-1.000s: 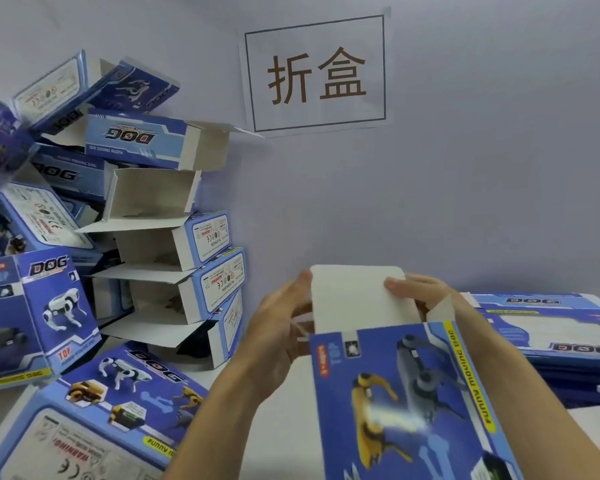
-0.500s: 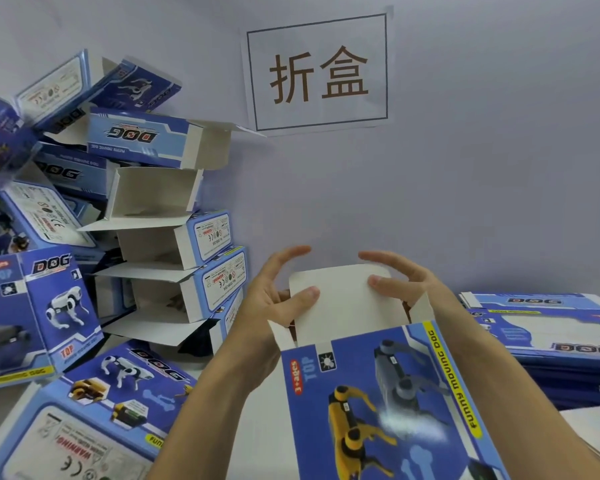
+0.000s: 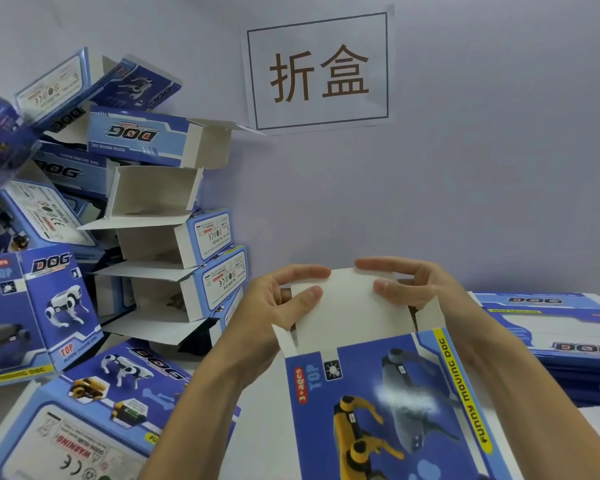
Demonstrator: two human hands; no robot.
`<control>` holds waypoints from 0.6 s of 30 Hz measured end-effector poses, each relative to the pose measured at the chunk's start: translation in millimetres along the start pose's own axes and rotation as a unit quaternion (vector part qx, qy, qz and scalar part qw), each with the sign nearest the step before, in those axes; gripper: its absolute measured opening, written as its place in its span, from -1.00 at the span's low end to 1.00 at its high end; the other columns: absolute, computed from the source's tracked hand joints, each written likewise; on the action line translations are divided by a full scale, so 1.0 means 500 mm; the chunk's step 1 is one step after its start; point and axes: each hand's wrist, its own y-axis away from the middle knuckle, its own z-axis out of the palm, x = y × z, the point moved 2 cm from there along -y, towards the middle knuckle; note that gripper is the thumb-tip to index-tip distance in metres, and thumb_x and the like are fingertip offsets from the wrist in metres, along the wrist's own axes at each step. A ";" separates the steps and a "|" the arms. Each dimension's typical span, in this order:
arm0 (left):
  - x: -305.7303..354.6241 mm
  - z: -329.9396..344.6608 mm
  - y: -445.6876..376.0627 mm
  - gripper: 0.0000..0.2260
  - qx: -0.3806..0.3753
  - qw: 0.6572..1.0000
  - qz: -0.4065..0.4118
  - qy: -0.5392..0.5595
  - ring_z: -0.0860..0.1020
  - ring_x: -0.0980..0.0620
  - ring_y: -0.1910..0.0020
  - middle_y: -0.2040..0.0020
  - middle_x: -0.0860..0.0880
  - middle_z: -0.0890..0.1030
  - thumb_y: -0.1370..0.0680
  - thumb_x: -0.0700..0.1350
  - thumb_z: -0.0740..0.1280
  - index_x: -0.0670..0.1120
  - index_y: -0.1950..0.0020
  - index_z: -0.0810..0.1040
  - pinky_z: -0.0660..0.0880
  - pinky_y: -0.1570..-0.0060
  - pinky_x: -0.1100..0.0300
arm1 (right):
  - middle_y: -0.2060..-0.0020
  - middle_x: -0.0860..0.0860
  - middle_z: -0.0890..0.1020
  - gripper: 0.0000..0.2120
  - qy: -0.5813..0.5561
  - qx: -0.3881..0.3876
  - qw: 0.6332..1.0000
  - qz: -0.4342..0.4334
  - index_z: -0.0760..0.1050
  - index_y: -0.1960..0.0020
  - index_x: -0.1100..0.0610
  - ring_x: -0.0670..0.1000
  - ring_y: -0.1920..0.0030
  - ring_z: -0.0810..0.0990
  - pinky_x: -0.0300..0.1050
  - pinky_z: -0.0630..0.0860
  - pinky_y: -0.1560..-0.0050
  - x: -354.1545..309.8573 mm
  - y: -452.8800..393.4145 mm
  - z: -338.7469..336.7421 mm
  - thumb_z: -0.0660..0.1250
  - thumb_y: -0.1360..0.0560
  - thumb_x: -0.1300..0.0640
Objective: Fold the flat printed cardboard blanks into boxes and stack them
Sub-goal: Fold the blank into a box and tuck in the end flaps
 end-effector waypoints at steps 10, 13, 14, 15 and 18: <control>0.003 -0.001 -0.006 -0.73 0.002 0.999 -0.016 0.035 0.72 0.00 0.24 0.20 -0.02 0.73 -0.53 -0.18 0.32 -0.04 -0.23 0.47 0.57 0.44 0.28 | 0.30 0.04 0.72 -0.72 -0.010 0.023 1.000 -0.003 0.59 -0.18 0.13 -0.03 0.35 0.69 -0.25 0.56 0.41 0.003 -0.006 0.004 0.32 -0.53 0.36; 0.004 -0.004 -0.005 -0.80 0.011 0.999 -0.008 0.036 0.72 0.01 0.24 0.21 0.00 0.73 -0.56 -0.24 0.31 -0.04 -0.15 0.52 0.57 0.45 0.28 | 0.25 0.06 0.73 -0.74 -0.013 0.028 0.999 -0.009 0.61 -0.15 0.16 0.00 0.32 0.70 -0.23 0.57 0.40 0.005 -0.006 0.006 0.34 -0.51 0.36; 0.005 -0.005 -0.004 -0.81 0.015 0.999 -0.003 0.031 0.72 0.01 0.25 0.21 0.01 0.73 -0.56 -0.24 0.31 -0.03 -0.14 0.53 0.56 0.46 0.29 | 0.25 0.08 0.73 -0.74 -0.018 0.029 0.999 -0.011 0.62 -0.14 0.16 0.01 0.32 0.70 -0.22 0.58 0.40 0.005 -0.006 0.006 0.34 -0.50 0.37; 0.006 -0.005 -0.002 -0.81 0.018 1.000 0.002 0.025 0.72 0.01 0.25 0.22 0.00 0.73 -0.56 -0.24 0.31 -0.02 -0.13 0.53 0.56 0.46 0.29 | 0.24 0.10 0.73 -0.74 -0.022 0.030 0.999 -0.012 0.62 -0.13 0.16 0.03 0.32 0.70 -0.21 0.58 0.39 0.005 -0.006 0.006 0.34 -0.50 0.38; 0.007 -0.007 0.001 -0.82 0.027 0.999 0.007 0.020 0.72 -0.02 0.25 0.22 -0.03 0.73 -0.56 -0.24 0.33 -0.02 -0.10 0.57 0.56 0.46 0.28 | 0.23 0.16 0.72 -0.77 -0.037 0.027 0.999 -0.013 0.64 -0.07 0.17 0.08 0.32 0.70 -0.20 0.59 0.40 0.003 -0.006 0.007 0.35 -0.49 0.39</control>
